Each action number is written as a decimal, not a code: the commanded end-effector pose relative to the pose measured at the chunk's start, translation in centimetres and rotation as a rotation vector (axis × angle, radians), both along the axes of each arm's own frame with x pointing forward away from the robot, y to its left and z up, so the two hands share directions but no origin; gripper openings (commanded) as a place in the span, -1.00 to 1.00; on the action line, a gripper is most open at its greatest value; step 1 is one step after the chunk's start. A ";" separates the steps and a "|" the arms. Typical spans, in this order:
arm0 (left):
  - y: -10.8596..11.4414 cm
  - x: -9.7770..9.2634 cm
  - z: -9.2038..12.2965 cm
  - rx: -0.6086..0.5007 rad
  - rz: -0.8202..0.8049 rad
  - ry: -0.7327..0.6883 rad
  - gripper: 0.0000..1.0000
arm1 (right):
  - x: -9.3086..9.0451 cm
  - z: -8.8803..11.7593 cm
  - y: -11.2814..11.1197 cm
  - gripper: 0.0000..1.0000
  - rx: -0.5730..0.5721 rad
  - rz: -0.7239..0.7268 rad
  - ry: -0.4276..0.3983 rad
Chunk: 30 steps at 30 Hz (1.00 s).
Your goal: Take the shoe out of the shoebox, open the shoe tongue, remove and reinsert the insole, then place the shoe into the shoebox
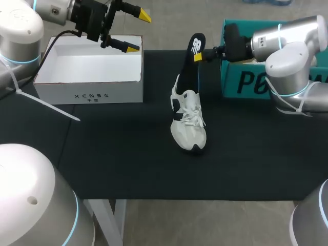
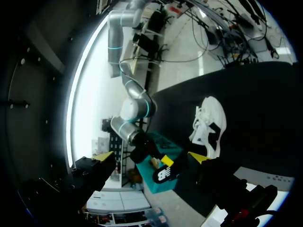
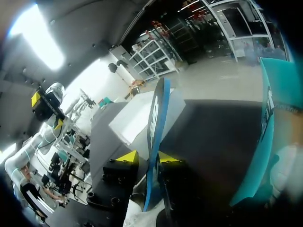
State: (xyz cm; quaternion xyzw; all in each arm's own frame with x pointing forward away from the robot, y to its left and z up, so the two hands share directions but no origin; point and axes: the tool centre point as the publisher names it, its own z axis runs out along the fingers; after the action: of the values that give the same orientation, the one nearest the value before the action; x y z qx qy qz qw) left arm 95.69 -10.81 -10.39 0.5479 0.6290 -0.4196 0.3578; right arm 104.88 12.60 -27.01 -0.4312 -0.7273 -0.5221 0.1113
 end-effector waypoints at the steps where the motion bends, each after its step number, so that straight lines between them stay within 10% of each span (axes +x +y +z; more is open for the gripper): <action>1: 0.0 0.0 0.1 0.004 -0.002 0.000 1.00 | -0.1 0.0 0.1 -0.38 -0.006 -0.002 0.005; 30: 0.0 0.0 0.1 0.004 -0.002 0.000 1.00 | -4.2 -2.9 2.0 -0.29 0.050 -0.080 0.073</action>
State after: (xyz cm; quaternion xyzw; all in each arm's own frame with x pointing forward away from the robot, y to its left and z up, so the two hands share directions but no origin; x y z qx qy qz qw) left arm 95.68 -10.81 -10.39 0.5479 0.6290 -0.4196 0.3578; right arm 101.13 14.20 -29.40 -0.4728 -0.6958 -0.5243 0.1320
